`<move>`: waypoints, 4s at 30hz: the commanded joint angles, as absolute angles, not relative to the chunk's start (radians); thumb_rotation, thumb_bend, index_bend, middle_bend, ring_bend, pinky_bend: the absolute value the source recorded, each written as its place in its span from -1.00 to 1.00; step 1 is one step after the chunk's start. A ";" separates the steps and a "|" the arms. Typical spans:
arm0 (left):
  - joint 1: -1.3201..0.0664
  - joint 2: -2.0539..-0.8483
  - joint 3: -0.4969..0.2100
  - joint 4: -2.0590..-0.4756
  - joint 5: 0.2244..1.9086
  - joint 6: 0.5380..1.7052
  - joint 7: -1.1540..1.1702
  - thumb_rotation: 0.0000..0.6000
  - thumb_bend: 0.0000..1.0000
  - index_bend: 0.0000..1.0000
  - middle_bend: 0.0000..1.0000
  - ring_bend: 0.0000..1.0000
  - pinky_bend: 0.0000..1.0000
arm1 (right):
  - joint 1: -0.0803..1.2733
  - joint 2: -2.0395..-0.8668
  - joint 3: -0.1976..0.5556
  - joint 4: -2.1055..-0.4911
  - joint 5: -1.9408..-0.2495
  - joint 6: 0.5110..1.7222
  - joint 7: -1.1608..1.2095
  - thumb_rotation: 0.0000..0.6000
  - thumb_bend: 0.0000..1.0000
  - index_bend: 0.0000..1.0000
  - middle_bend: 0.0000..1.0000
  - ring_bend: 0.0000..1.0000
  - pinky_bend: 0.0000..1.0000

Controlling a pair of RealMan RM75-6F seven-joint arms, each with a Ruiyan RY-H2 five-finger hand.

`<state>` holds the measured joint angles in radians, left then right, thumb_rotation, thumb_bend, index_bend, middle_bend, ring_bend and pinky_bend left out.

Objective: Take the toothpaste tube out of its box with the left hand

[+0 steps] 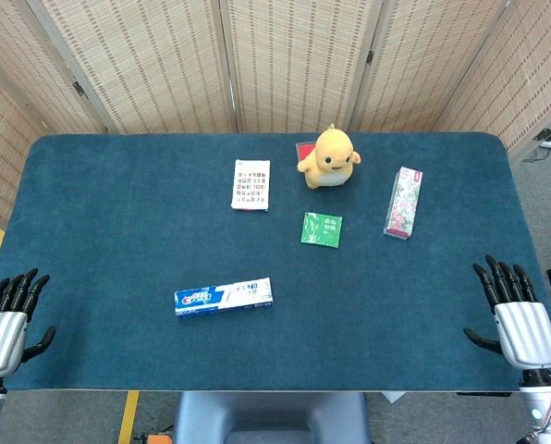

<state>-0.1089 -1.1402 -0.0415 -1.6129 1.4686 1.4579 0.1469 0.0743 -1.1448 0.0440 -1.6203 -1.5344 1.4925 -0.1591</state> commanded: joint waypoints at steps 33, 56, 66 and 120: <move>-0.255 -1.357 -0.086 -1.660 1.309 1.233 0.185 1.00 -0.48 -0.54 -0.56 -0.78 -0.79 | 0.082 -1.116 0.065 -1.593 -1.539 1.505 -0.036 1.00 -0.77 -1.00 -1.00 -1.00 -1.00; -0.385 -1.482 -0.151 -1.639 1.136 1.056 0.143 1.00 -0.56 -0.44 -0.50 -0.75 -0.79 | 0.038 -1.089 0.086 -1.569 -1.537 1.593 0.089 1.00 -0.78 -1.00 -1.00 -1.00 -1.00; -0.421 -1.549 -0.156 -1.569 1.109 1.050 0.163 1.00 -0.56 -0.44 -0.50 -0.75 -0.79 | 0.028 -1.091 0.083 -1.574 -1.543 1.607 0.078 1.00 -0.77 -1.00 -1.00 -1.00 -1.00; -0.432 -1.571 -0.203 -1.519 1.129 1.179 0.155 1.00 -0.54 0.18 0.11 -0.29 -0.67 | 0.018 -1.100 0.083 -1.581 -1.554 1.610 0.048 1.00 -0.78 -1.00 -1.00 -1.00 -1.00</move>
<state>-0.4315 -1.5851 -0.1998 -1.5102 1.1279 1.1687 0.1343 0.0178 -1.0998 0.0827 -1.5808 -1.5542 1.6100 0.0480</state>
